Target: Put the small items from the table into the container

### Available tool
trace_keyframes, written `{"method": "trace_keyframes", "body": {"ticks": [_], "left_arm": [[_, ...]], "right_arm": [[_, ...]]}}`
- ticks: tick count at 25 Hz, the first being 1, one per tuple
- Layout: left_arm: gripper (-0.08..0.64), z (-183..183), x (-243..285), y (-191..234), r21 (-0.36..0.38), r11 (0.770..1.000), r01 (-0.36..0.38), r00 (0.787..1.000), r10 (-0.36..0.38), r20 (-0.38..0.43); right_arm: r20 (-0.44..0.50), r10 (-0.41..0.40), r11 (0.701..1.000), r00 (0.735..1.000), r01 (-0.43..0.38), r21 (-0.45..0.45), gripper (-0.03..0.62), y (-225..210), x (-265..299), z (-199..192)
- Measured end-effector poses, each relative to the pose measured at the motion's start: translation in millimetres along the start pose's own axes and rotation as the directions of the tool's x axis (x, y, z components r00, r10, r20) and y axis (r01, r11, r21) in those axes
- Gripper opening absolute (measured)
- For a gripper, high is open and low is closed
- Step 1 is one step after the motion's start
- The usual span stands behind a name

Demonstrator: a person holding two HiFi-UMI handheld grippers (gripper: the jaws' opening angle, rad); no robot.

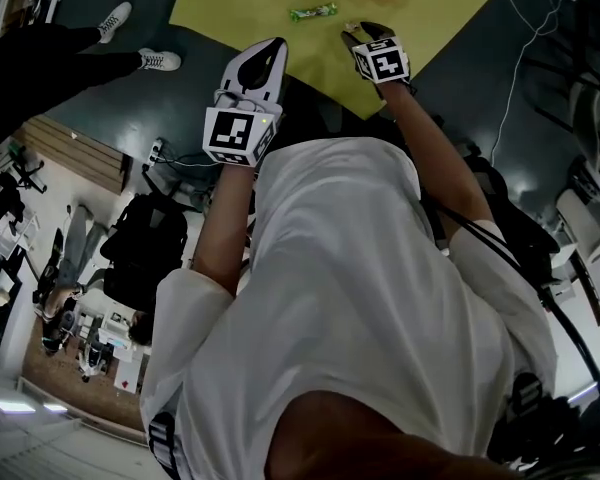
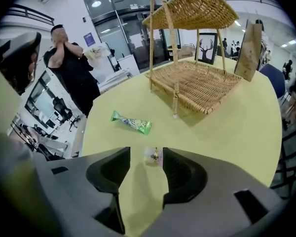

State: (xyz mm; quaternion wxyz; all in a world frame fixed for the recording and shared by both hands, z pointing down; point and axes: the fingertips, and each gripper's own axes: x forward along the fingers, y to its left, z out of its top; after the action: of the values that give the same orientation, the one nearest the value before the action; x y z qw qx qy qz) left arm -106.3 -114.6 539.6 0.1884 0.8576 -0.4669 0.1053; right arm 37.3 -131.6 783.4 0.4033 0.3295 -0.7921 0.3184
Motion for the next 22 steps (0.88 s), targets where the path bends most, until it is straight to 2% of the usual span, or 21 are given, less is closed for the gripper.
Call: {"method": "trace_keyframes", "body": {"ticks": [4,8,10,15,22], "left_arm": [[0.009,1.0,-6.7,10.4,-0.007,1.000,-0.013,1.000,0.013,-0.003],[0.008,-0.6,-11.2,13.6,-0.019,1.000,-0.018,1.000,0.017,-0.010],[0.009,-2.4,-11.6,14.1,-0.021,1.000,-0.014,1.000,0.014,-0.014],[0.008,-3.4,-7.0,13.6,-0.019,1.000,0.000,1.000,0.000,-0.015],[0.008,3.4,8.4,7.2,-0.007,1.000,0.016,1.000,-0.016,0.010]], "right_arm": [[-0.035,-0.036,0.999,0.999,0.036,0.004,0.199,1.6,10.3,-3.2],[-0.070,-0.107,0.994,0.992,0.107,0.001,0.198,-6.4,13.1,-7.5],[-0.079,-0.131,0.991,0.988,0.130,-0.015,0.153,-9.4,14.5,-8.5],[-0.062,-0.101,0.994,0.993,0.099,-0.048,0.150,-1.3,7.0,3.1],[-0.023,-0.097,0.992,0.995,0.095,-0.081,0.150,-13.6,-6.4,13.9]]}}
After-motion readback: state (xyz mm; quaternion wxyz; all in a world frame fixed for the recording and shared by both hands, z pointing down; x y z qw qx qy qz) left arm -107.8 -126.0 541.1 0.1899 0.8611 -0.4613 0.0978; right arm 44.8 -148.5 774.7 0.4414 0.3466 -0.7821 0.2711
